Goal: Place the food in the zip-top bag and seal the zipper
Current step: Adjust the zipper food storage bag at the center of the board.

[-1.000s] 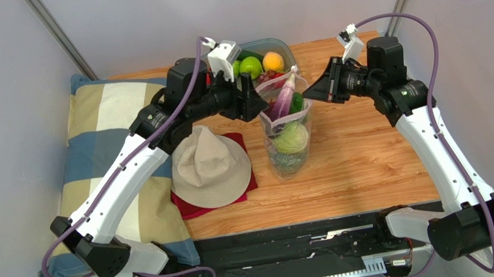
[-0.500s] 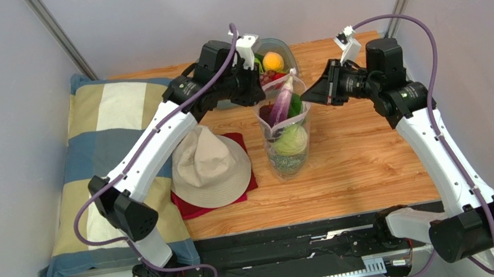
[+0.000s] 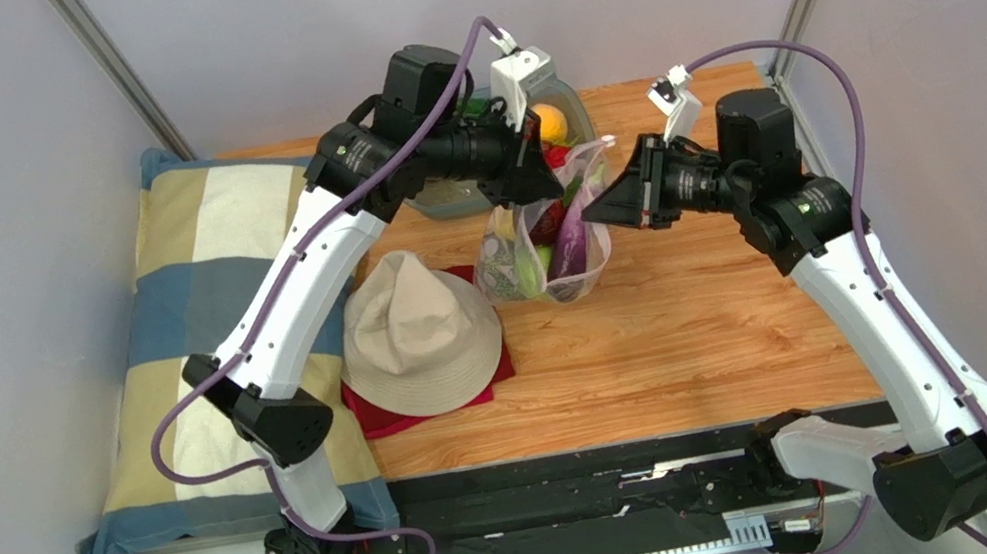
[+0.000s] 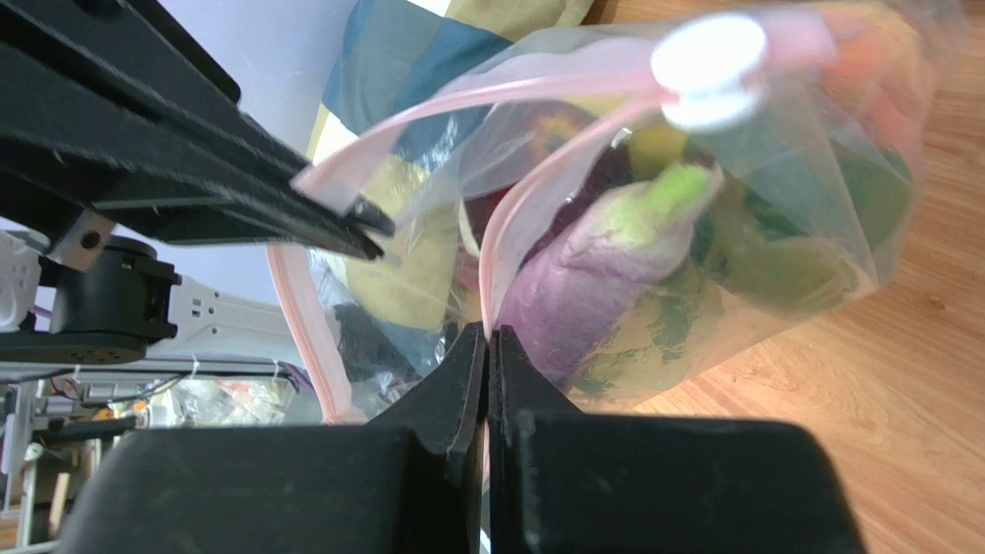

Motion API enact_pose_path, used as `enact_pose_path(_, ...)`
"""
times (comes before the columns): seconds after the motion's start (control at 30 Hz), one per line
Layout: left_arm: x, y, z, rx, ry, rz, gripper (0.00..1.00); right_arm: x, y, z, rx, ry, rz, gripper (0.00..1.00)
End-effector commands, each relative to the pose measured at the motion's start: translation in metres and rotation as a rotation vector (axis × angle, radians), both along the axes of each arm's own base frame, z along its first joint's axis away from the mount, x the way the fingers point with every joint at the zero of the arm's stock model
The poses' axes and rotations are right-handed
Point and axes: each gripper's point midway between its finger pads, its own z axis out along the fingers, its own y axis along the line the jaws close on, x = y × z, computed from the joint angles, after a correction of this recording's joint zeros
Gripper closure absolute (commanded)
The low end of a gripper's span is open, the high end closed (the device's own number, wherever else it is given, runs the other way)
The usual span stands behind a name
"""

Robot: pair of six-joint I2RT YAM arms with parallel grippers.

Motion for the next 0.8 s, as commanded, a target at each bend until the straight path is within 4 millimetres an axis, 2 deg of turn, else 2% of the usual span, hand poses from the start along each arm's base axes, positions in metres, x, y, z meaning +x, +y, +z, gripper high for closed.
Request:
enact_pose_path(0.0, -0.028, -0.008, -0.012, -0.022, 0.084, -0.166, 0.92, 0.014, 0.005, 0.009, 0.051, -0.007, -0.044, 1.0)
enact_pose_path(0.13, -0.023, -0.01, -0.02, -0.014, 0.093, -0.15, 0.77, 0.017, 0.012, 0.008, 0.078, 0.006, -0.038, 1.0)
enact_pose_path(0.23, -0.019, -0.01, -0.03, 0.007, 0.102, -0.131, 0.57, 0.012, 0.014, 0.008, 0.081, 0.012, -0.027, 1.0)
enact_pose_path(0.37, -0.01, -0.01, -0.042, 0.025, 0.14, -0.103, 0.49, 0.003, 0.01, -0.006, 0.057, 0.031, -0.029, 1.0)
enact_pose_path(0.5, -0.012, -0.014, -0.043, 0.003, 0.187, -0.119, 0.4, -0.004, 0.005, -0.015, 0.035, 0.019, -0.032, 1.0)
enact_pose_path(0.6, -0.005, -0.011, -0.038, -0.01, 0.195, -0.087, 0.4, -0.008, 0.004, -0.013, 0.025, -0.011, -0.023, 1.0)
enact_pose_path(0.63, 0.004, -0.004, -0.036, -0.023, 0.206, -0.056, 0.41, -0.008, 0.003, -0.012, 0.014, -0.037, -0.016, 1.0)
enact_pose_path(0.67, 0.01, -0.001, -0.022, -0.067, 0.196, -0.017, 0.42, -0.01, 0.002, -0.01, 0.009, -0.053, -0.014, 1.0)
enact_pose_path(0.7, 0.018, 0.006, -0.016, -0.087, 0.186, 0.02, 0.42, -0.012, -0.001, -0.008, 0.003, -0.072, -0.021, 1.0)
enact_pose_path(0.73, 0.037, 0.014, -0.01, -0.12, 0.156, 0.072, 0.42, -0.013, -0.003, -0.008, -0.007, -0.089, -0.022, 1.0)
enact_pose_path(0.77, 0.04, 0.023, 0.005, -0.149, 0.116, 0.111, 0.42, -0.014, -0.004, -0.01, -0.014, -0.092, -0.024, 1.0)
